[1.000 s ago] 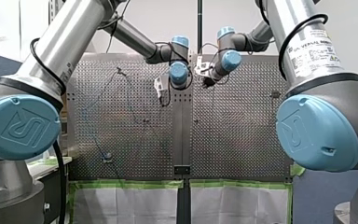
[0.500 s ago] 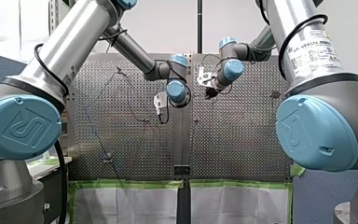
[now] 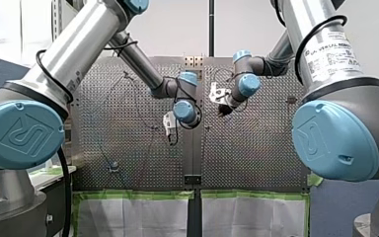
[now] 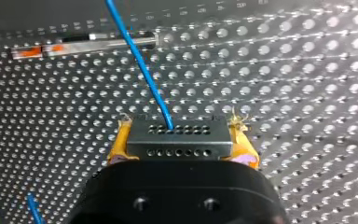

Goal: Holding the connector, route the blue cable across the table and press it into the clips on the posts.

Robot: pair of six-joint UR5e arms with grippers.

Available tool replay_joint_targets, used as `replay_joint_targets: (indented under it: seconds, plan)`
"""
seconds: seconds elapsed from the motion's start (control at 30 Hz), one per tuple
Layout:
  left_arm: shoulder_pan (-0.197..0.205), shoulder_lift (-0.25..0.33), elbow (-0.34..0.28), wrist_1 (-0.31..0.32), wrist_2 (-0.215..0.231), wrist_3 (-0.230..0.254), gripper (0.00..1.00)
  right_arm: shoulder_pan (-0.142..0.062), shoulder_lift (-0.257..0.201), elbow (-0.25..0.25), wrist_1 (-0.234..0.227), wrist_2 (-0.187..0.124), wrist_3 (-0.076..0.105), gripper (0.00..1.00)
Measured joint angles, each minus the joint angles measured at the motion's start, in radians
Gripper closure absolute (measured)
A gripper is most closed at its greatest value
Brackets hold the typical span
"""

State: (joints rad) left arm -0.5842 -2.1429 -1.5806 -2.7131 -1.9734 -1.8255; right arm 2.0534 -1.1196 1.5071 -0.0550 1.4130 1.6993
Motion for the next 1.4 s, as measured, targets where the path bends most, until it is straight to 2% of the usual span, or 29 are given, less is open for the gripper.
replay_joint_targets:
  seconds: [0.2, 0.47, 0.77, 1.07, 1.4]
  plan:
    - [-0.009, -0.032, -0.049, 0.05, 0.034, -0.011, 1.0, -0.001, 0.001, 0.057, -0.043, 0.004, 0.001, 1.0]
    - [-0.005, -0.036, -0.117, 0.118, 0.062, -0.019, 1.0, -0.006, 0.004, 0.122, -0.056, 0.006, 0.009, 1.0]
    - [-0.003, -0.037, -0.181, 0.174, 0.107, -0.02, 1.0, -0.028, 0.009, 0.132, -0.068, 0.006, 0.026, 1.0]
    - [0.013, -0.037, -0.125, 0.138, 0.139, -0.02, 1.0, -0.048, 0.014, 0.132, -0.128, 0.002, 0.034, 1.0]
    - [0.043, -0.037, -0.041, 0.092, 0.165, -0.021, 1.0, -0.07, 0.043, 0.128, -0.149, -0.011, 0.03, 1.0]
